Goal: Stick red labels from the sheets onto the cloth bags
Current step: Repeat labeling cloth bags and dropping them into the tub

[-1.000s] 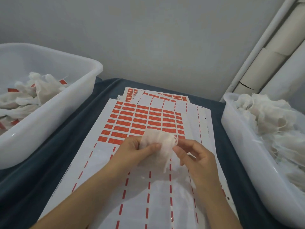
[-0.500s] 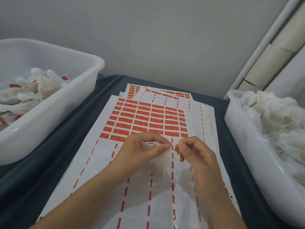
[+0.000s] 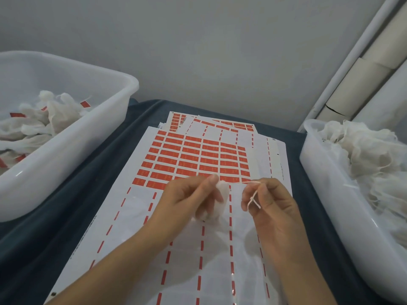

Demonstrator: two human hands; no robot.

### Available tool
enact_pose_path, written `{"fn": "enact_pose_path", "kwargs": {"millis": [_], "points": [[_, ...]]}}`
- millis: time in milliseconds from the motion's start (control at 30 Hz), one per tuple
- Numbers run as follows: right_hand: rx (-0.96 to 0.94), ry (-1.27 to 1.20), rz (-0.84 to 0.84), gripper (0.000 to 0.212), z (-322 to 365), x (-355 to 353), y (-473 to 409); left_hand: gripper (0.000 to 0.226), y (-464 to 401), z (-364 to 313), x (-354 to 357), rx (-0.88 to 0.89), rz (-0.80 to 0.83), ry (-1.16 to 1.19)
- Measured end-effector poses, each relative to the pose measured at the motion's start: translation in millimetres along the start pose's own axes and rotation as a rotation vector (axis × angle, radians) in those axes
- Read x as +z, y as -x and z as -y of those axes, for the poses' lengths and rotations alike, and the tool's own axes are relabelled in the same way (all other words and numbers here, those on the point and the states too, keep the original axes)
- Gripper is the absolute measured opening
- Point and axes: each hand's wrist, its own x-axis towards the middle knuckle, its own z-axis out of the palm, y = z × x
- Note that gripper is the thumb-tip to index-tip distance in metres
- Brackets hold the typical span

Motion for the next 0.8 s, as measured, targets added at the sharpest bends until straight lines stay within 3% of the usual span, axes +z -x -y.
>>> {"fn": "enact_pose_path", "kwargs": {"millis": [67,133,200,300,367,433,533,600,700,800], "points": [[0.005,0.017,0.055,0.038,0,-1,1,0.047,3,-2,3,-0.119,0.206,0.044],[0.016,0.05,0.146,0.035,1,-1,2,0.055,-1,-1,6,-0.282,0.298,0.112],[0.047,0.101,0.29,0.03,2,1,4,0.056,-7,-1,4,-0.438,0.27,0.315],[0.117,0.237,0.441,0.008,1,5,6,0.041,-12,0,-7,-0.474,0.162,0.683],[0.157,0.339,0.442,0.017,-1,5,4,0.031,-13,1,-17,-0.5,0.095,0.902],[0.198,0.372,0.293,0.015,-1,1,1,0.022,-14,-1,-23,-0.516,0.061,0.966],[0.165,0.399,-0.003,0.022,-5,-5,-3,0.028,-12,-5,-24,-0.512,0.12,0.699],[0.059,0.461,-0.097,0.028,-8,-2,-3,0.036,-10,-9,-17,-0.53,0.216,0.436],[-0.112,0.524,-0.041,0.017,-13,6,1,0.041,-9,-11,-3,-0.595,0.357,0.05],[-0.162,0.559,0.052,0.01,-20,12,3,0.039,-6,-8,3,-0.546,0.492,-0.068]]}}
